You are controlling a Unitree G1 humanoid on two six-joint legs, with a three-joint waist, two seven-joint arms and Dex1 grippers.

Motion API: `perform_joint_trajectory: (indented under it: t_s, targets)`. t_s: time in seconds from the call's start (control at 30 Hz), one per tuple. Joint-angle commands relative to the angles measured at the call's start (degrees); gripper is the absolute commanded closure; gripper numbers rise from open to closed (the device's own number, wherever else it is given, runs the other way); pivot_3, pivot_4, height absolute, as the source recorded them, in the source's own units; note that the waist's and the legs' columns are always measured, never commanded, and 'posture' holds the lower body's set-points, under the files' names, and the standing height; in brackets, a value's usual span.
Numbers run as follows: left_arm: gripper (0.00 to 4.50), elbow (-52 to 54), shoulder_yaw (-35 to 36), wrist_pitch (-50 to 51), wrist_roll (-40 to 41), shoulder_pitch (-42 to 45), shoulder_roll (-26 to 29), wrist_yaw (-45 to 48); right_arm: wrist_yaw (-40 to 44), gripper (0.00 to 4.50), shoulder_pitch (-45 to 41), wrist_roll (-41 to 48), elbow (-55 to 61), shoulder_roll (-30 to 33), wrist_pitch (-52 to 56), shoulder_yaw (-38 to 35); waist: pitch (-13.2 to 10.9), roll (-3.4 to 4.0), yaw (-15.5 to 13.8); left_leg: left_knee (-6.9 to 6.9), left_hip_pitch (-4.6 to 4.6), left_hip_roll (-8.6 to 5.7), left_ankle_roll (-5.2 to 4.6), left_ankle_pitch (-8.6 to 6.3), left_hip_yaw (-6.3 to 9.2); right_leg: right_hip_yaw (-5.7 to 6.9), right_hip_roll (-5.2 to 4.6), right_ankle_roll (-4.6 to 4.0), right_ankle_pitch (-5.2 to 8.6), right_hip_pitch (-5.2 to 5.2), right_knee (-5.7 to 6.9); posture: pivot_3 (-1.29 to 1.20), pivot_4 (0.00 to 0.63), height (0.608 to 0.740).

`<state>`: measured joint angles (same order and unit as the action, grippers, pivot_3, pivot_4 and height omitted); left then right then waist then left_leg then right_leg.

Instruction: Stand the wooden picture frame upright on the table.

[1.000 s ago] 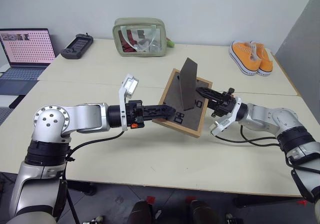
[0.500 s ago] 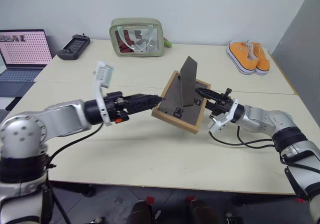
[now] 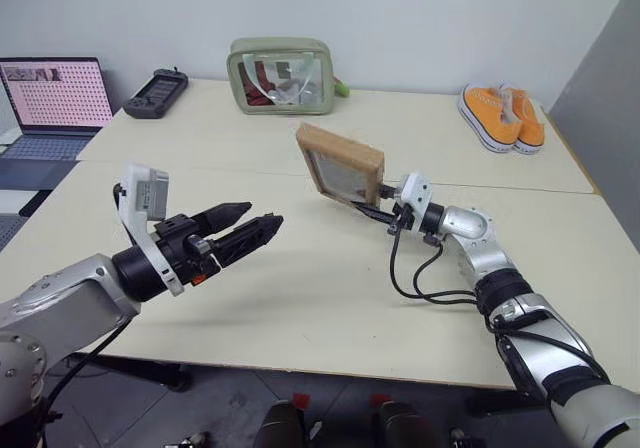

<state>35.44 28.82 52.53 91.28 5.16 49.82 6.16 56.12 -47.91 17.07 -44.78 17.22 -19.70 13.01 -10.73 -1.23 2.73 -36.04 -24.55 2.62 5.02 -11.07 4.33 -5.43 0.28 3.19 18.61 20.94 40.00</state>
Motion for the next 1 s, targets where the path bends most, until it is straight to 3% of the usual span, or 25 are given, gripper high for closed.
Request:
perform_joint_trajectory:
  t_s: [0.03, 0.33, 0.67, 1.0]
  targets:
    - [0.05, 2.4, 3.6, -2.2, 1.4, -2.3, 1.6, -0.9, 2.4, 3.04, 1.8, 5.0, 6.9, -1.2, 12.0, -3.7, 0.0, 0.02, 0.0, 0.0, 0.0, 0.0, 0.0, 0.0, -0.02, -0.01, 0.01, -0.01, 0.01, 0.06, 0.01, 0.0, 0.15, 0.74]
    - [0.05, 4.1, 7.5, -2.9, 0.7, -9.7, 4.2, 0.2, 0.8, 3.04, 8.1, 5.1, 15.6, -3.1, 24.9, -5.6, 0.0, 0.07, 0.0, 0.07, -0.03, 0.07, 0.0, 0.0, -0.15, -0.11, 0.1, -0.08, 0.06, 0.24, 0.03, 0.0, 0.15, 0.74]
    - [0.05, 1.4, 5.7, -3.1, 1.1, -6.8, 7.1, 0.6, -2.1, 3.04, 10.6, 4.1, 15.7, -5.3, 28.9, -8.0, -0.1, 0.08, 0.1, 0.09, -0.03, 0.1, 0.01, -0.01, -0.18, -0.12, 0.14, -0.1, 0.08, 0.25, 0.03, 0.0, 0.15, 0.74]
    - [0.0, -0.5, 3.2, -3.1, -0.6, -4.3, 7.2, 1.8, -4.2, 0.78, 11.4, 1.3, 17.3, -5.4, 28.3, -8.3, -0.1, 0.09, 0.2, 0.13, -0.03, 0.1, 0.01, -0.01, -0.18, -0.12, 0.15, -0.12, 0.09, 0.28, 0.03, 0.0, 0.15, 0.74]
